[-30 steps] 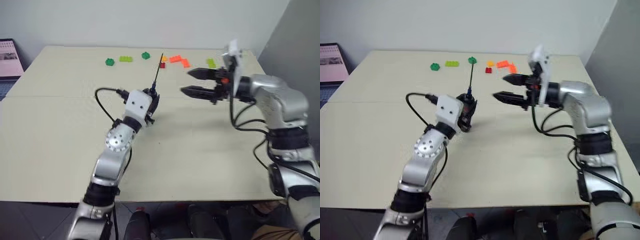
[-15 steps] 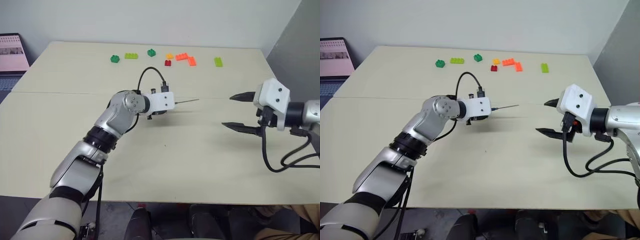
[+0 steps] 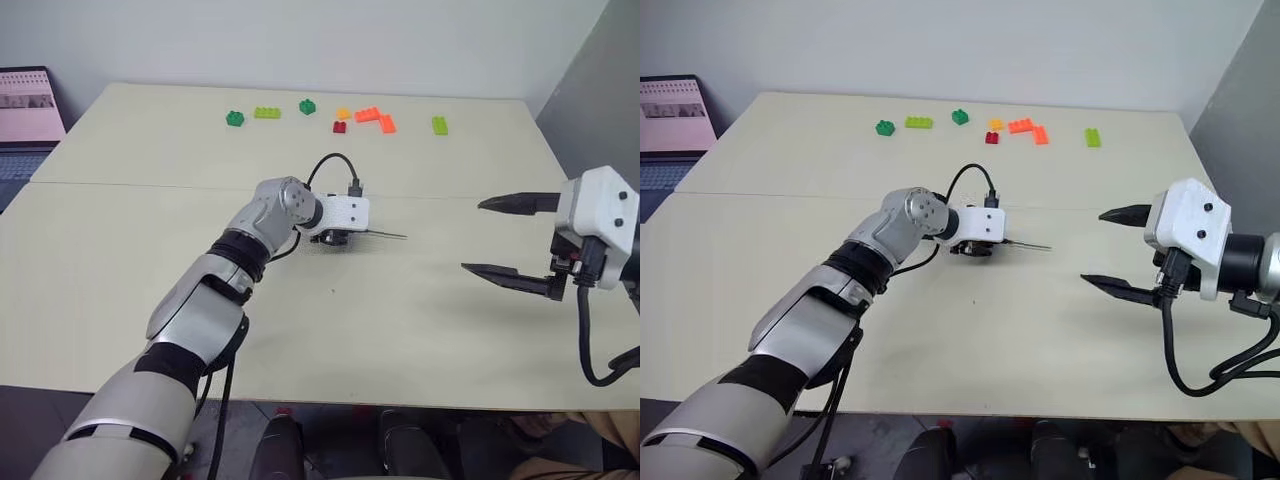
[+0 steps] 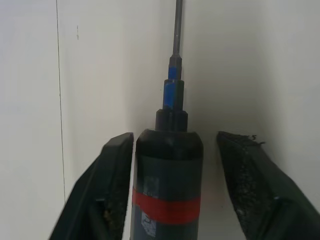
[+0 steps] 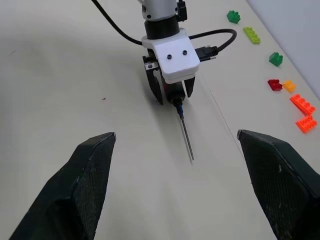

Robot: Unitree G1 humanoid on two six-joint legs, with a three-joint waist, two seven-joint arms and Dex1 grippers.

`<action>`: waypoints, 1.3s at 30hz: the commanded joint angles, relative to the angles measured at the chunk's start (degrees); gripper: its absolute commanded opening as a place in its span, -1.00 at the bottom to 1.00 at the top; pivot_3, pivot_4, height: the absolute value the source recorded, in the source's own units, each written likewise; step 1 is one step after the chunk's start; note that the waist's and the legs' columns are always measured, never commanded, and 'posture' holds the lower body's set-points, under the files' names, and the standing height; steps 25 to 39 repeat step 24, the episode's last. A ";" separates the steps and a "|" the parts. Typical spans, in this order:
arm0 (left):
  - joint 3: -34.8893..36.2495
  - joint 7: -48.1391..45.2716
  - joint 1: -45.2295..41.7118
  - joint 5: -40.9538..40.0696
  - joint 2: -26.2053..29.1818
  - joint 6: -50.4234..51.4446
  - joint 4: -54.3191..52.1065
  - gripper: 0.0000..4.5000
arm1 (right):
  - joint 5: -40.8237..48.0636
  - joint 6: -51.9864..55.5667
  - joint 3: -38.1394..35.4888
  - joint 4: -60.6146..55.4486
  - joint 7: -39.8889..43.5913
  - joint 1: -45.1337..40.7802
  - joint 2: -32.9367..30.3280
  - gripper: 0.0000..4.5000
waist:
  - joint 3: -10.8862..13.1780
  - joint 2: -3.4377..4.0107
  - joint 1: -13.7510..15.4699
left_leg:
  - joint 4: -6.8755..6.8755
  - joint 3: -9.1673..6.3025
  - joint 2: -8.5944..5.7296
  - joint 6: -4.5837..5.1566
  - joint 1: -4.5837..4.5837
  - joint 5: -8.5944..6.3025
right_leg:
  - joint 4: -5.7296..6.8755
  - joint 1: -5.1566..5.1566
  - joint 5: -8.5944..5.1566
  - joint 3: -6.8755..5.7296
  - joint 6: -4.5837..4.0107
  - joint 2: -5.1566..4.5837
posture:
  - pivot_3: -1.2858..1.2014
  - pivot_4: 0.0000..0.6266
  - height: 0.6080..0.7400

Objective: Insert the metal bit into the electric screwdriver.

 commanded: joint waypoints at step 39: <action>40.51 -13.13 40.59 -29.39 38.82 26.94 -50.66 0.84 | -7.81 -19.49 1.45 15.97 4.56 7.71 -0.94 0.82 | 0.00 -0.03 -0.98 | 0.82 -0.02 0.09 0.11 0.31 0.08 | 0.88 0.29 -0.03 -0.11 0.01 0.01 | 0.03 -0.52 1.00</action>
